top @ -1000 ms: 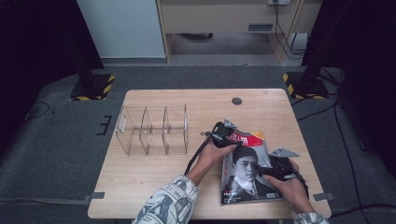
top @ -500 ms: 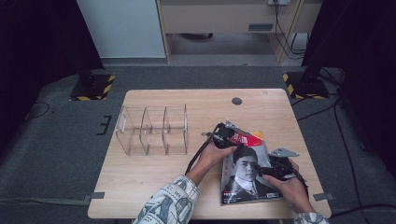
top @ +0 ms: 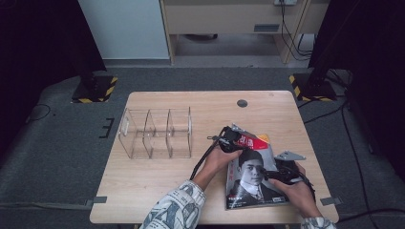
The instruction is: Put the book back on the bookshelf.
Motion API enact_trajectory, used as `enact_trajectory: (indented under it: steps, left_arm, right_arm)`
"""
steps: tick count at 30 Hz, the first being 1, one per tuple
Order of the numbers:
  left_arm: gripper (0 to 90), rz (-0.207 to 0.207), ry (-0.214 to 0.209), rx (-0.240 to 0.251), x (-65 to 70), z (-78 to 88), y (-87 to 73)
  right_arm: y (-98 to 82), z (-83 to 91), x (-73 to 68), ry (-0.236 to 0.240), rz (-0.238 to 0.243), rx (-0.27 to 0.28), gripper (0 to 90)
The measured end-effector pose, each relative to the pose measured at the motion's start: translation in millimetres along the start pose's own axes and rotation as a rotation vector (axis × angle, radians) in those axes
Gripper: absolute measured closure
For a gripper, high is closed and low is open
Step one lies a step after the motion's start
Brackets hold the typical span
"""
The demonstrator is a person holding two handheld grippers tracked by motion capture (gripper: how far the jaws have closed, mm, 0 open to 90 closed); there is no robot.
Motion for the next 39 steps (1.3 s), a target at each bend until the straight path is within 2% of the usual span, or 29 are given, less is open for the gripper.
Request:
enact_trajectory:
  steps: [8,25,30,34,37,39]
  left_arm:
    - [78.7,-0.002,-0.002,0.000,2.7,2.3,2.9]
    - [81.4,-0.015,-0.003,0.024,10.4,7.9,10.5]
    - [84.0,-0.007,-0.004,0.036,13.2,10.6,13.8]
    - [84.6,-0.027,-0.012,0.036,16.5,13.0,18.0]
    - [85.1,-0.019,-0.020,0.060,19.2,16.7,21.0]
    - [85.5,-0.023,-0.025,0.069,20.2,21.8,23.9]
  right_arm:
    - [0.5,-0.8,0.1,0.001,0.007,0.001,21.3]
    - [0.6,-1.3,-0.4,-0.006,0.007,0.001,20.6]
    - [0.6,-1.4,-1.3,-0.021,-0.018,-0.004,17.5]
    - [0.4,-0.8,1.4,-0.019,-0.022,0.001,13.2]
    - [1.1,6.9,6.6,-0.034,-0.018,0.013,10.4]
    - [2.3,13.5,12.2,-0.060,-0.039,0.032,8.6]
Point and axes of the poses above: each handheld gripper's, and its own axes: z roughly backward along the jaws, y roughly out of its top, x roughly to its right, the point moved 3 cm from there along -z, roughly forward along the jaws, and after that the axes turned 12 degrees about x, right-handed, at the moved point
